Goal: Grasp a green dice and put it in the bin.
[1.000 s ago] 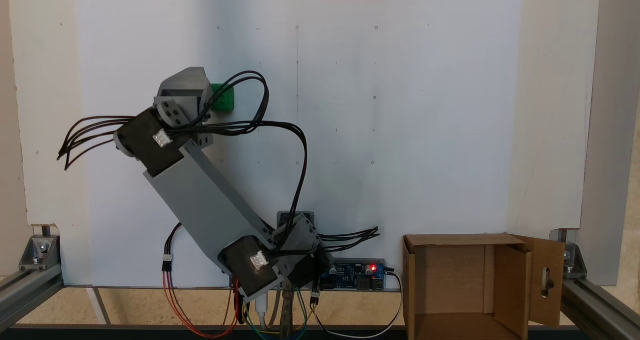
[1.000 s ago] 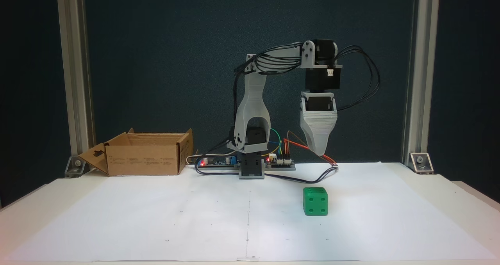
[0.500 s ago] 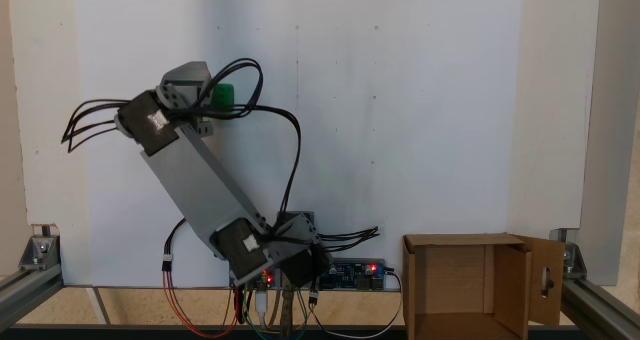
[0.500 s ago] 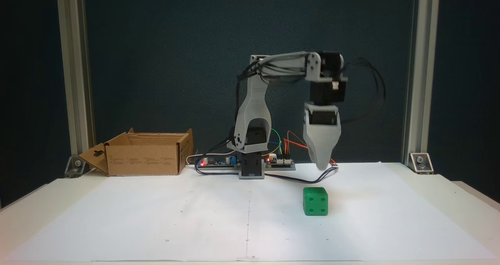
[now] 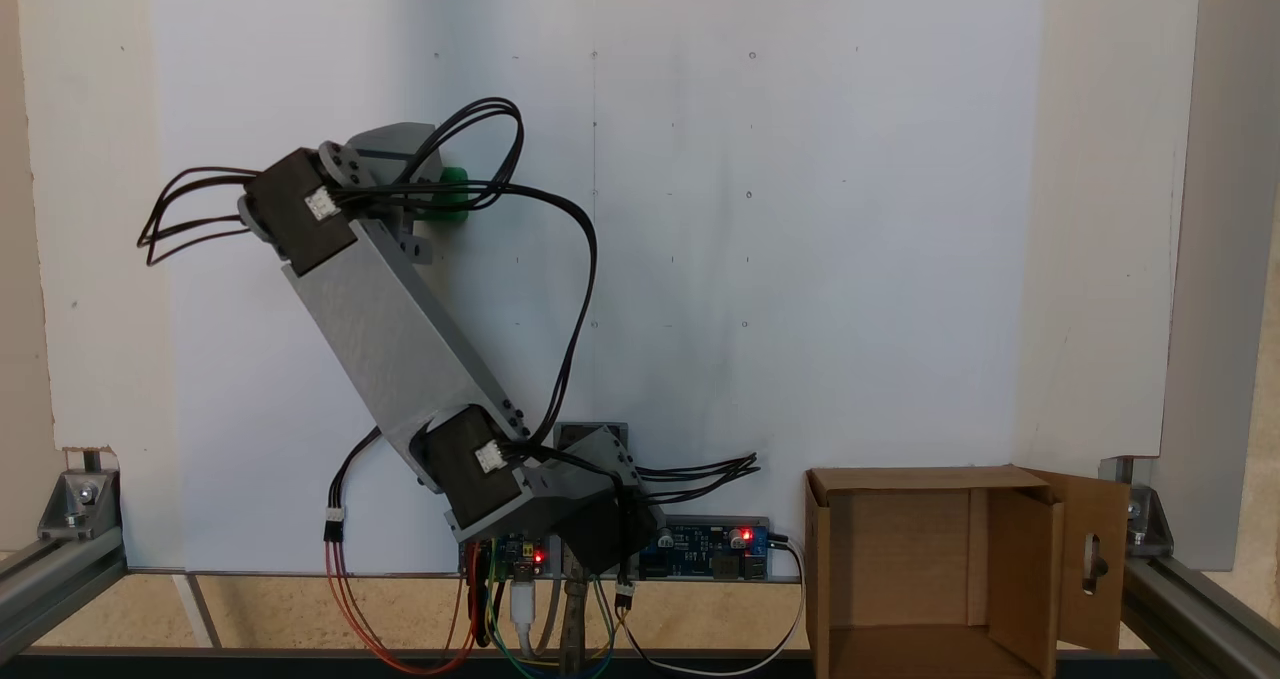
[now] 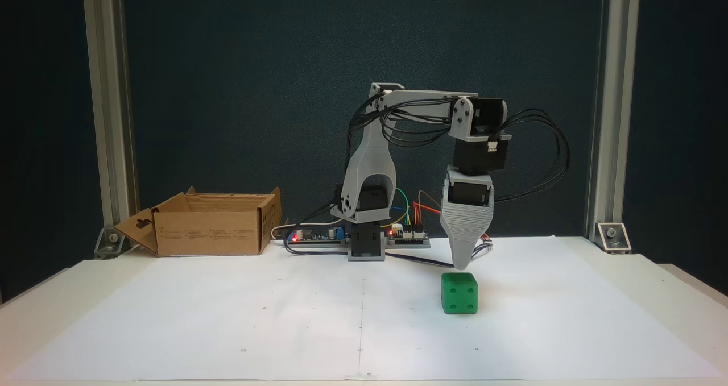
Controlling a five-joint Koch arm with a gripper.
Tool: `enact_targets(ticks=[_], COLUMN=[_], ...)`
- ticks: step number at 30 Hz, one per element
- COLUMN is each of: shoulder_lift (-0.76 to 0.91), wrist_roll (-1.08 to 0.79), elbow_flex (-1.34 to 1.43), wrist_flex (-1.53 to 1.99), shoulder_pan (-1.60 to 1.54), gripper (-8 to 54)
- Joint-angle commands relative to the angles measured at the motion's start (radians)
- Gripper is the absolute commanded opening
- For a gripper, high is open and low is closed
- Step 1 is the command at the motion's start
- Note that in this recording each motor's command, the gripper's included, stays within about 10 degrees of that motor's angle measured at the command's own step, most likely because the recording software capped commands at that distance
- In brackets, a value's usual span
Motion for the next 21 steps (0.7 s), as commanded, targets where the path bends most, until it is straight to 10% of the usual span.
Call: enact_targets(ticks=[1,21], shoulder_lift=[0.011,0.009], wrist_roll=[0.072,0.071], elbow_flex=[-0.063,0.043], wrist_flex=[0.015,-0.098], shoulder_pan=[0.002,0.02], gripper=[45.5,45.0])
